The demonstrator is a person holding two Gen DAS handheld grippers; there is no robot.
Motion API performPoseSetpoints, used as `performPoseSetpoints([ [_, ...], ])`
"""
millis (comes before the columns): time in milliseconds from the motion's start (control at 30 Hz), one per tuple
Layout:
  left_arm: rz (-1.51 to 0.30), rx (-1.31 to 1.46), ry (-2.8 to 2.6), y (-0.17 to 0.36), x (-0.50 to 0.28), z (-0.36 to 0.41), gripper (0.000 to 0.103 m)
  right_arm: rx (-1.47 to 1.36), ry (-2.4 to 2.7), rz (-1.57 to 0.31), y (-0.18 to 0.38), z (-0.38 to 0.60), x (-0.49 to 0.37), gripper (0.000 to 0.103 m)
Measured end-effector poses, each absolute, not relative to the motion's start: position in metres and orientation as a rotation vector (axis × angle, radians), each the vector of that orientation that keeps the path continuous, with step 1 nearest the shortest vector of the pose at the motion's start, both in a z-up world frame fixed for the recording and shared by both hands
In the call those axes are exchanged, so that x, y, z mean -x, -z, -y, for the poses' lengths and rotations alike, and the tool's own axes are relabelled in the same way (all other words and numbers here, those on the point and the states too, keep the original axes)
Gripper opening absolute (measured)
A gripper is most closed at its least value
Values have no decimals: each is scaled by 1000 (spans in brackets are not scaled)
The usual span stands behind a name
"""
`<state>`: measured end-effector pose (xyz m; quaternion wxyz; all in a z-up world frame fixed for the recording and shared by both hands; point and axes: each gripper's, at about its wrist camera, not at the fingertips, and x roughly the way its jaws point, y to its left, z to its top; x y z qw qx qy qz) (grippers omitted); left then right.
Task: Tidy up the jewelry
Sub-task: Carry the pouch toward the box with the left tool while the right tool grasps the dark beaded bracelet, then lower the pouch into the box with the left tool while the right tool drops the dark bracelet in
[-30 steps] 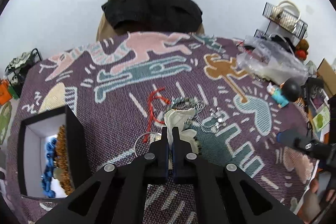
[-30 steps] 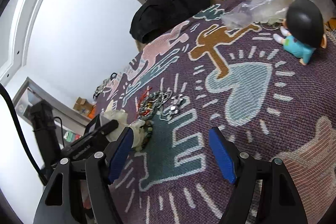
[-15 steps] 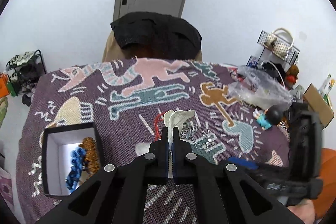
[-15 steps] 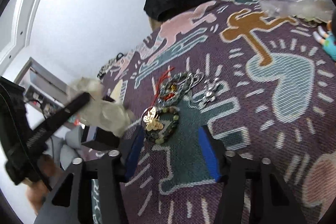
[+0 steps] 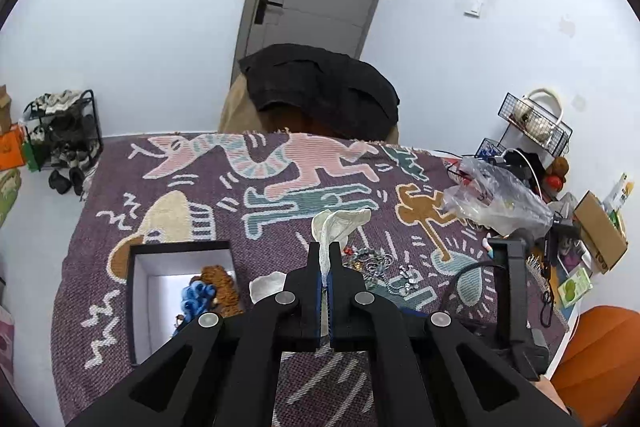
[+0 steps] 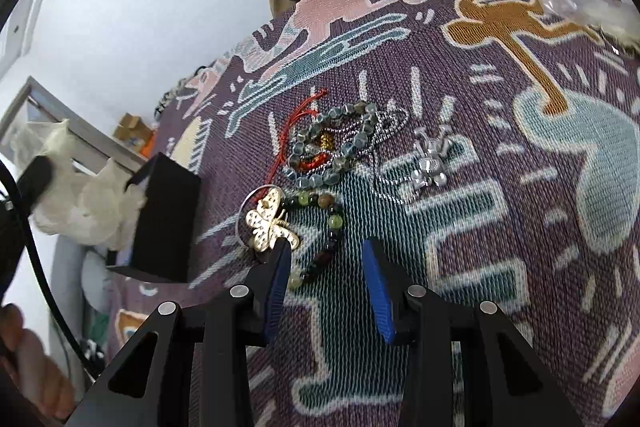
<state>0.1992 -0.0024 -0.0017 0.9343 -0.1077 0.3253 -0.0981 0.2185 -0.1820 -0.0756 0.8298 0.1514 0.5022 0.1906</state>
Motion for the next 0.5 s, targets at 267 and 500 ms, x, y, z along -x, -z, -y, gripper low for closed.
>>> performPoseSetpoints([
  [267,-644,263,200,5,-194,-17,1,-146,-343,-1080,74,158,-228,11],
  [500,-638,272,199,6,-188,-23,1,-92,-412,-1055,64,146,-220,10],
])
